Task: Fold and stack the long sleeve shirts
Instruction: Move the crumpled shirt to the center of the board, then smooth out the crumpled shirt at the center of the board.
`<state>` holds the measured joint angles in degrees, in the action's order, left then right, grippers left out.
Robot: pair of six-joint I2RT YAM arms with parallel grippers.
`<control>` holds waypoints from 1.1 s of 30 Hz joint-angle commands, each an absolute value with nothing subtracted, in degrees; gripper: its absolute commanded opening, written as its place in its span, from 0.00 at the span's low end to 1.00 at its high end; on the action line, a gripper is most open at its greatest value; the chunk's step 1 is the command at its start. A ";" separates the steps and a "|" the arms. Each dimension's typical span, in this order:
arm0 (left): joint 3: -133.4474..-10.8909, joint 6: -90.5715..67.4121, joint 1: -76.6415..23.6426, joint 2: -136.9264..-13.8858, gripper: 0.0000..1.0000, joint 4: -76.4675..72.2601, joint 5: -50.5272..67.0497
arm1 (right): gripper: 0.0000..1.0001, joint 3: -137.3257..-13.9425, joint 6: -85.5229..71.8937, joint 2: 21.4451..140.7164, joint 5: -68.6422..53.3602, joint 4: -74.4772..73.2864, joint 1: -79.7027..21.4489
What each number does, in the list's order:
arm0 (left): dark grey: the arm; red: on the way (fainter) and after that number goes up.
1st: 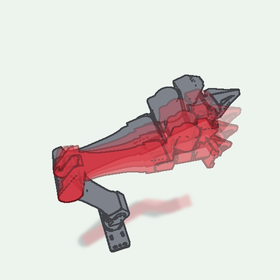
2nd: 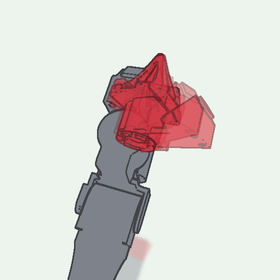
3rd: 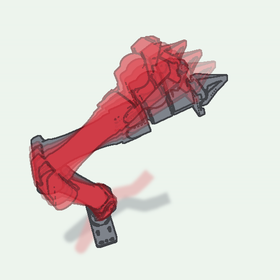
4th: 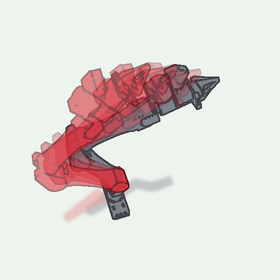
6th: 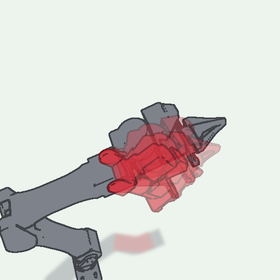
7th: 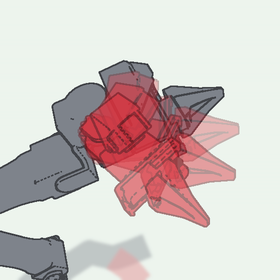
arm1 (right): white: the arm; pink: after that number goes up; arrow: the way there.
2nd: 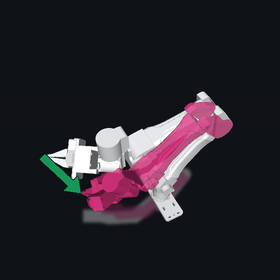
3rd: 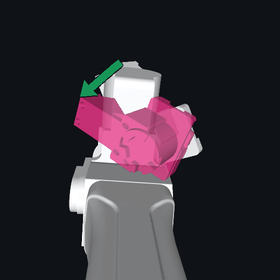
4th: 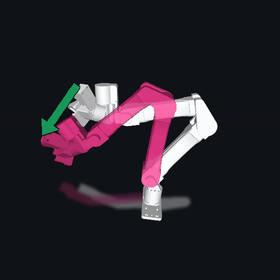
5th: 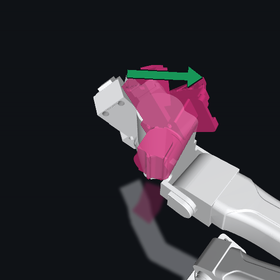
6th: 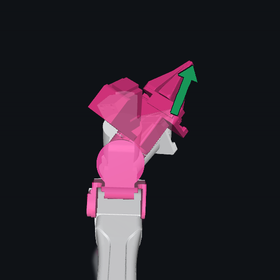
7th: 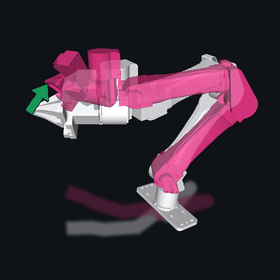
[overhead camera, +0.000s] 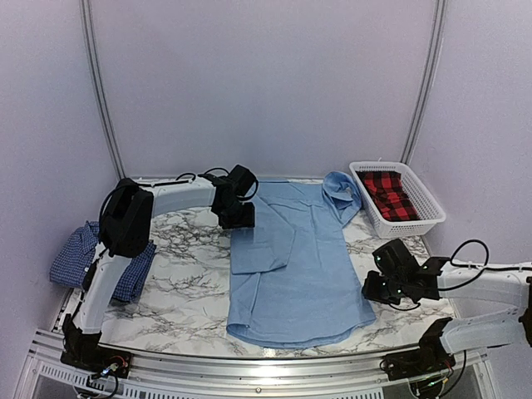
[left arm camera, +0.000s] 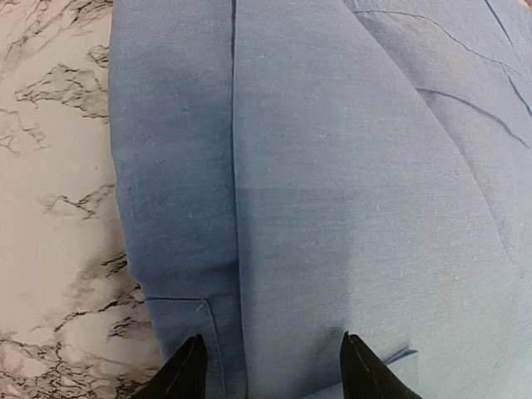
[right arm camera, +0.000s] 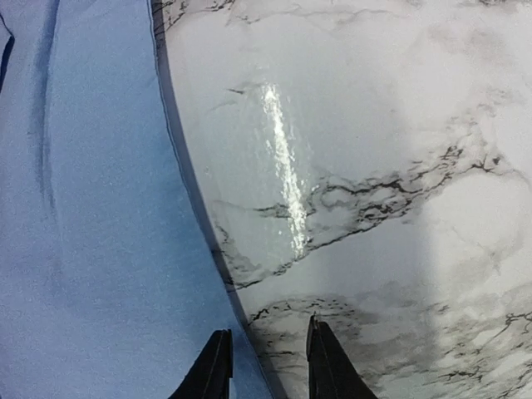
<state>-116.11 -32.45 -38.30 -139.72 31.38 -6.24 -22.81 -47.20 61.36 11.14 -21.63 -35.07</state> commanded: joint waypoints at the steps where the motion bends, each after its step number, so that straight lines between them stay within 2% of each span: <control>1: -118.49 -32.57 -38.31 -140.55 0.58 34.01 -3.29 | 0.29 -28.48 -42.06 61.62 10.93 -24.58 -33.97; 11: -105.53 -28.92 -38.27 -127.92 0.58 33.07 -8.03 | 0.31 -37.43 -38.00 62.36 11.44 -28.31 -34.23; 27: -104.76 -29.67 -38.28 -131.81 0.42 32.71 -6.04 | 0.32 -41.38 -41.01 67.13 13.57 -27.84 -42.63; 33: -103.71 -31.08 -38.32 -132.05 0.41 32.52 -7.14 | 0.32 -41.18 -41.56 67.36 13.45 -27.04 -43.65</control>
